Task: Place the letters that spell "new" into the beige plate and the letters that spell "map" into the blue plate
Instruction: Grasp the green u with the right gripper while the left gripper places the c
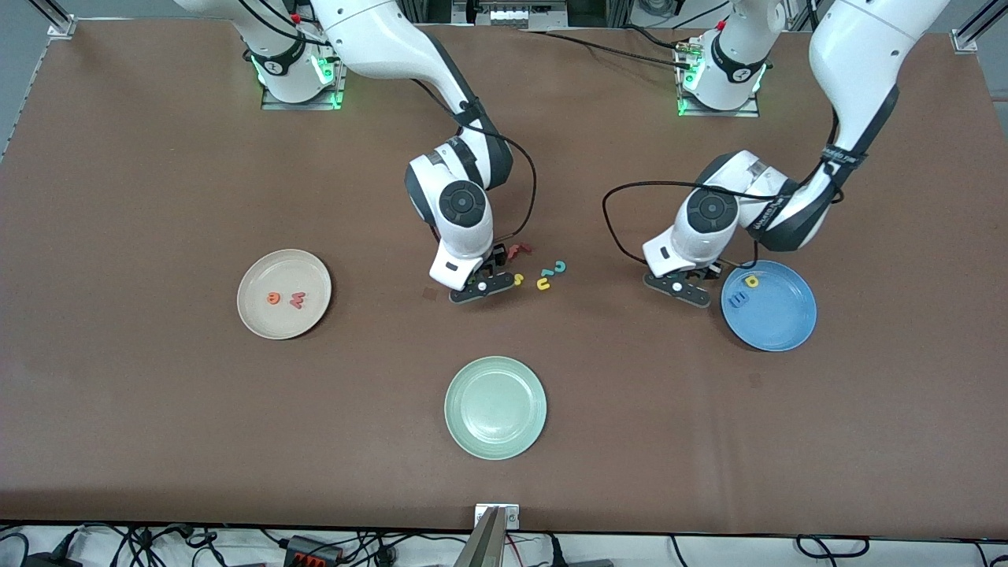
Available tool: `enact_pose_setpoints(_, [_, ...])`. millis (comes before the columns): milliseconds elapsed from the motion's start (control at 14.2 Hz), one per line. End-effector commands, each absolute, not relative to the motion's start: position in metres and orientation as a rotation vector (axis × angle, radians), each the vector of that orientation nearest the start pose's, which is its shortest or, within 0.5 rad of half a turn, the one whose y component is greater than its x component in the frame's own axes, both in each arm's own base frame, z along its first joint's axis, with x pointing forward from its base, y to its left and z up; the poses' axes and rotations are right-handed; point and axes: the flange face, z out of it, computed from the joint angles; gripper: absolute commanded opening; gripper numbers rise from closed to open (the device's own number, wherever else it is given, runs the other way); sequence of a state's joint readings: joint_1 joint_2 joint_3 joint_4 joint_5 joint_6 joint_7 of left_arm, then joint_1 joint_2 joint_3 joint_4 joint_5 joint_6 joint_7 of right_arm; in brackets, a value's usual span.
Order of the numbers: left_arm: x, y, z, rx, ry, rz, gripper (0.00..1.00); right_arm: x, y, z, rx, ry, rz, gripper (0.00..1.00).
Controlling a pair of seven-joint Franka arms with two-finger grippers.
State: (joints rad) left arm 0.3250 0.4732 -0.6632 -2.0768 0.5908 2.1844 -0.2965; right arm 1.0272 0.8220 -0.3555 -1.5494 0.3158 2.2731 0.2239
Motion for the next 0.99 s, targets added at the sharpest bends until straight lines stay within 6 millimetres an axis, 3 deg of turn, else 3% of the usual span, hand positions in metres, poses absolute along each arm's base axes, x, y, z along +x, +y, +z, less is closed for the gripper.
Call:
enact_pose_setpoints(0, [0.564,-0.117,0.252,-2.802,0.673,0.258,0.15,0.525,0.479,0.178,-3.124,-0.539,0.001,0.69])
enact_pose_setpoints(70, [0.571,-0.097,0.255,-2.806,0.686,0.262,0.15,0.527,0.481,0.178,-3.123,-0.538,-0.008,0.68])
enact_pose_setpoints(282, [0.577,-0.064,0.247,-2.834,0.647,0.282,0.15,0.532,0.481,0.180,-3.122,-0.529,-0.020,0.65])
enact_pose_setpoints(352, [0.579,-0.055,0.240,-2.854,0.628,0.291,0.20,0.531,0.481,0.178,-3.124,-0.530,-0.017,0.63])
enact_pose_setpoints(423, [0.582,-0.046,0.236,-2.871,0.608,0.291,0.43,0.531,0.481,0.178,-3.124,-0.530,-0.017,0.63])
enact_pose_setpoints(493, [0.586,-0.040,0.234,-2.883,0.590,0.290,0.99,0.531,0.481,0.177,-3.125,-0.530,-0.016,0.63])
enact_pose_setpoints(775, [0.589,-0.044,0.242,-2.879,0.592,0.280,1.00,0.531,0.479,0.172,-3.133,-0.536,-0.010,0.59])
enact_pose_setpoints(915, [0.595,-0.050,0.261,-2.874,0.590,0.232,1.00,0.534,0.476,0.171,-3.135,-0.538,-0.008,0.47])
